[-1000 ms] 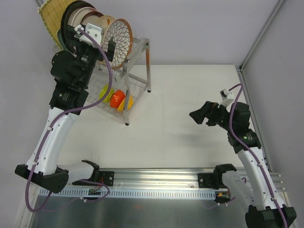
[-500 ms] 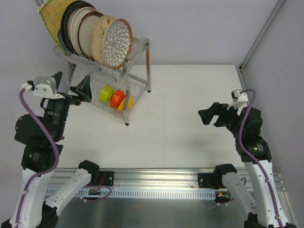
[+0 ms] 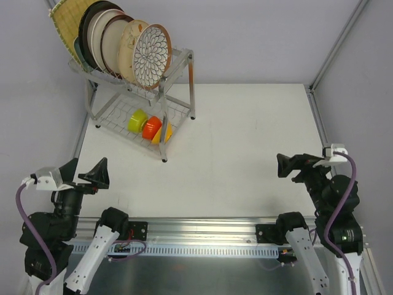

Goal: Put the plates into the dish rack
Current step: Insert the plate into the dish rack

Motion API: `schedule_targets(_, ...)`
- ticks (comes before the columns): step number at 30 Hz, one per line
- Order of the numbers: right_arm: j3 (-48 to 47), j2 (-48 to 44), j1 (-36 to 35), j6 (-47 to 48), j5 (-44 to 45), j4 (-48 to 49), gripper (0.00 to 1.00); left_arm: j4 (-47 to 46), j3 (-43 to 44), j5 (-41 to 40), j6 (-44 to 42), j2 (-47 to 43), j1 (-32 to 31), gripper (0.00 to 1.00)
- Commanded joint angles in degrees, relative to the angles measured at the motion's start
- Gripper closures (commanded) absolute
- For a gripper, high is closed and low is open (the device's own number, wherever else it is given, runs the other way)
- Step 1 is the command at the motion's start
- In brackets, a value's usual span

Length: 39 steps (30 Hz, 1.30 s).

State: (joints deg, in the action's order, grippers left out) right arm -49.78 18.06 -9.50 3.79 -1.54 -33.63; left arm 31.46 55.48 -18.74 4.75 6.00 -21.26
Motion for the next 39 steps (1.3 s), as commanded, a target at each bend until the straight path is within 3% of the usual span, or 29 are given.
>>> schedule_targets(1, 1.7, -5.66, -0.61, 2.44, 7.24, -1.62, 0.01, 5.01, -3.97, -2.09, 4.64, -7.9, 0.69, 0.01)
schedule_targets(7, 5.91, -14.63, -1.66, 4.38, 11.99, -3.11, 0.0, 8.43, -7.76, -3.05, 5.71, -14.87, 0.69, 0.01)
schedule_targets(16, 12.6, -25.79, -2.46, 3.42, 16.48, -2.15, 0.0, 11.69, -9.25, -2.88, 6.84, -15.32, 0.78, 0.01)
schedule_targets(39, 12.34, -25.8, -2.63, 3.5, 16.39, -1.97, 0.0, 12.66, -10.05, -3.76, 10.36, -15.4, 0.69, 0.01)
